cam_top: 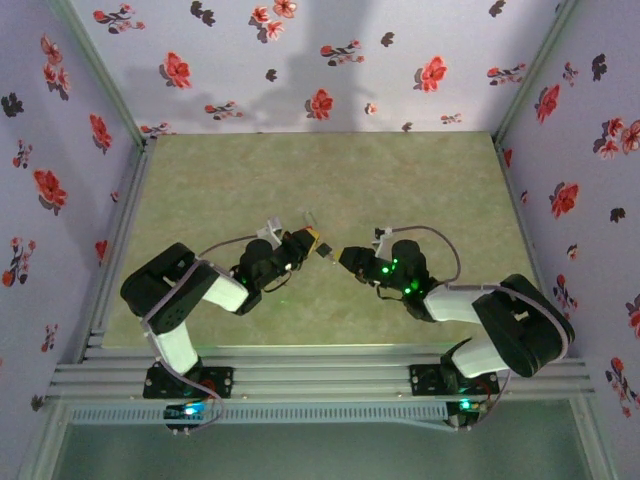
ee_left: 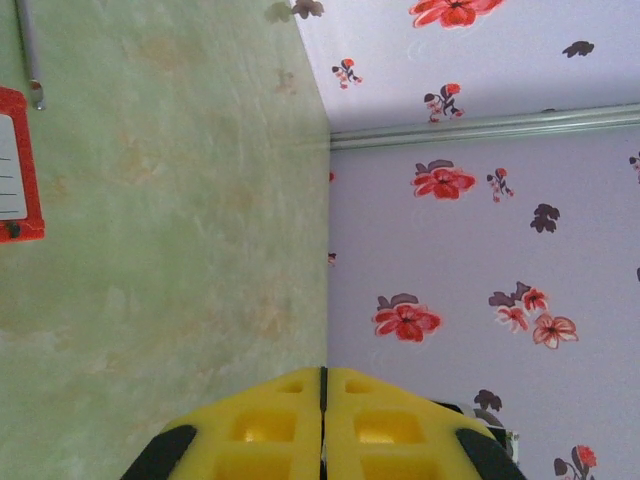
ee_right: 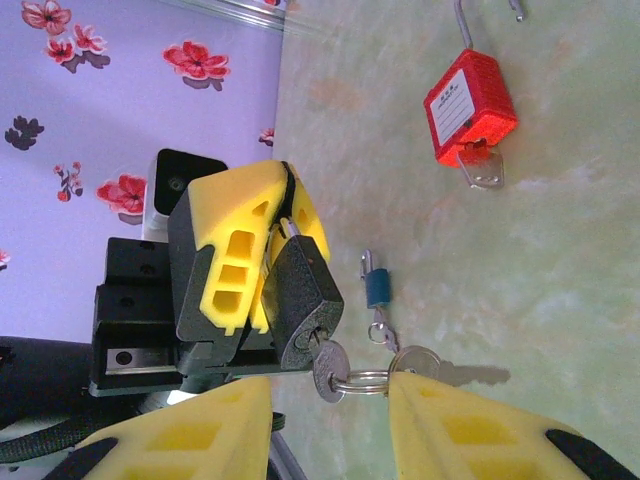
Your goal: Lock with the key
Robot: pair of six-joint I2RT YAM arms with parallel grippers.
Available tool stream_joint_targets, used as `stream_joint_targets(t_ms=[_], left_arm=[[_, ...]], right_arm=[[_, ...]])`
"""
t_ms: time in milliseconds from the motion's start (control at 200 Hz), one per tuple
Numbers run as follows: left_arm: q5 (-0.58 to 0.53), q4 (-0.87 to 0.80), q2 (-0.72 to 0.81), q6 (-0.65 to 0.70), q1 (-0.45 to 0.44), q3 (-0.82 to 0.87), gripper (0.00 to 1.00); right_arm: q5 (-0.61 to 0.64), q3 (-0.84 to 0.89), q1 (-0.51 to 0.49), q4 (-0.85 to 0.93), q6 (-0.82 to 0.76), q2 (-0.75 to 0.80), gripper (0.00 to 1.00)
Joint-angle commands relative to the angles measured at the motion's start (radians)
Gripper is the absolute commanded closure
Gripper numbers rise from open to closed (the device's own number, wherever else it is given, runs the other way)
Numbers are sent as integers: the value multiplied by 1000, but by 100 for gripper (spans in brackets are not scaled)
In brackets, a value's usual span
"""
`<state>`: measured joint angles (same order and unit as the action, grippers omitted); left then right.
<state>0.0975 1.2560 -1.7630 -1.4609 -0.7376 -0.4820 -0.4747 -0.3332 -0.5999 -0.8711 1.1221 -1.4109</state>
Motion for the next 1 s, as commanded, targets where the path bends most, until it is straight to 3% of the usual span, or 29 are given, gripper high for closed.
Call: stream_joint_targets(t_ms=[0,320,780,995], left_arm=[[18,48,36,23,-14,-27,100],[23,48,48,27,-20,-26,100],[28,46,48,34,-22,-10,100],[38,46,46,28,-26,-25,100]], right_arm=[[-9,-25,5,3,-41,8,65],[-19,-20,2,-15,-54,15,67],[101,-16,0,282,-207,242,66],[79,-25,-5,252,-208,214,66]])
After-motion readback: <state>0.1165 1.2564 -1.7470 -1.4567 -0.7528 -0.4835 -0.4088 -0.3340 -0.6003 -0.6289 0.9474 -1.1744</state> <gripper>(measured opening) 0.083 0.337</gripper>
